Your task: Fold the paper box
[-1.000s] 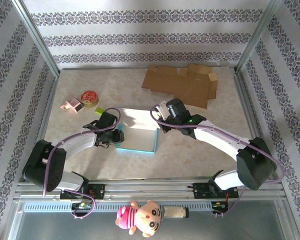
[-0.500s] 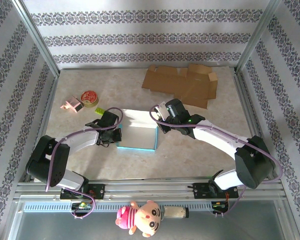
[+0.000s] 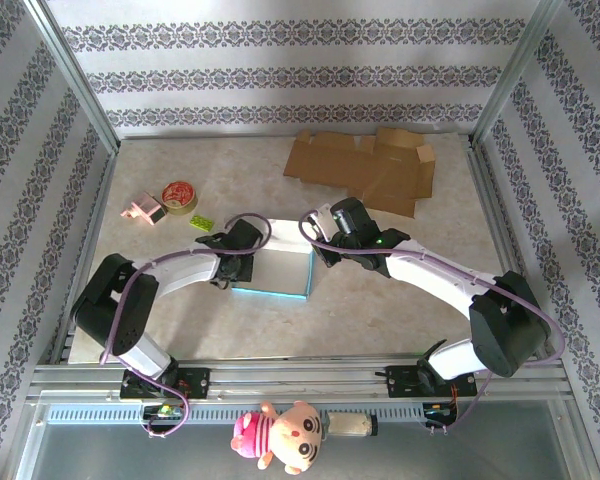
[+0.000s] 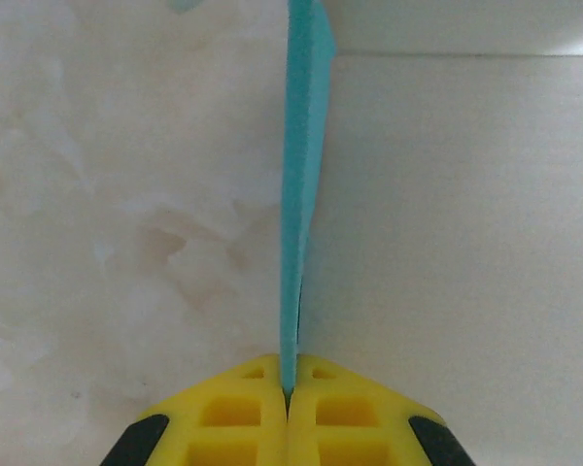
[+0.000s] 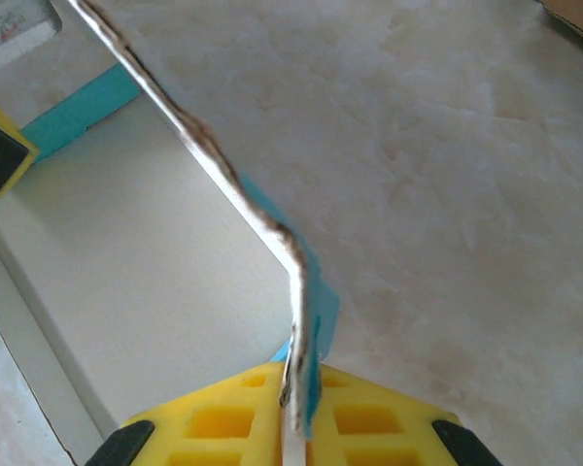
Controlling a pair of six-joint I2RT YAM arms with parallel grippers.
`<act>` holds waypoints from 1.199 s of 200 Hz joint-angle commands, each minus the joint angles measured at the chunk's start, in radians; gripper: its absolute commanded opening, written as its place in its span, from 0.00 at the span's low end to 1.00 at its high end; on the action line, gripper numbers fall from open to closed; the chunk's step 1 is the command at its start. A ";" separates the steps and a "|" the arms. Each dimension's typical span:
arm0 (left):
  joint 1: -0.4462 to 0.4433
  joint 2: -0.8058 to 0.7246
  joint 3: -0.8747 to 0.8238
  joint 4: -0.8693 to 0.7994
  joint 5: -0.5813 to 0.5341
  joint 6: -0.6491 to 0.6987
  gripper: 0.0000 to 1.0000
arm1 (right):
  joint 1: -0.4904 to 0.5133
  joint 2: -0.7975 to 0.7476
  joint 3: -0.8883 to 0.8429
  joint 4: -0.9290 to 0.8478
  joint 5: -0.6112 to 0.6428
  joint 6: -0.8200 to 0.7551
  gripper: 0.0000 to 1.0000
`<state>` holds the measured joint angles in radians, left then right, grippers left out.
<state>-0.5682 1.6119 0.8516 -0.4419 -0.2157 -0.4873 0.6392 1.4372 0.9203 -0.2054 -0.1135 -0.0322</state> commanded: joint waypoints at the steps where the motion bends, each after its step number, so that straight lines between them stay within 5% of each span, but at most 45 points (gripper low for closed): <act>1: -0.009 0.045 -0.024 -0.076 -0.051 -0.033 0.00 | 0.004 0.008 -0.007 0.012 -0.021 -0.001 0.14; 11: -0.009 0.017 -0.025 -0.069 -0.028 -0.033 0.00 | 0.004 0.003 -0.010 0.011 -0.019 -0.005 0.14; 26: -0.009 -0.053 -0.025 -0.061 0.001 -0.032 0.16 | 0.004 -0.001 -0.009 0.009 -0.015 -0.007 0.14; 48: -0.005 -0.148 -0.011 -0.062 0.025 -0.022 0.27 | 0.003 -0.005 -0.008 0.010 -0.014 -0.005 0.14; 150: 0.054 -0.023 0.068 -0.069 0.030 0.043 0.32 | 0.004 -0.008 -0.011 0.004 -0.019 -0.010 0.14; 204: 0.060 0.043 0.066 -0.096 -0.088 0.060 0.33 | 0.004 -0.001 -0.005 -0.001 -0.035 -0.013 0.14; 240: 0.059 -0.026 0.068 -0.083 -0.015 0.058 0.39 | 0.004 0.001 -0.006 -0.005 -0.028 -0.020 0.14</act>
<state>-0.5205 1.6485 0.9066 -0.5034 -0.2623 -0.4450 0.6392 1.4372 0.9203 -0.2062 -0.1246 -0.0334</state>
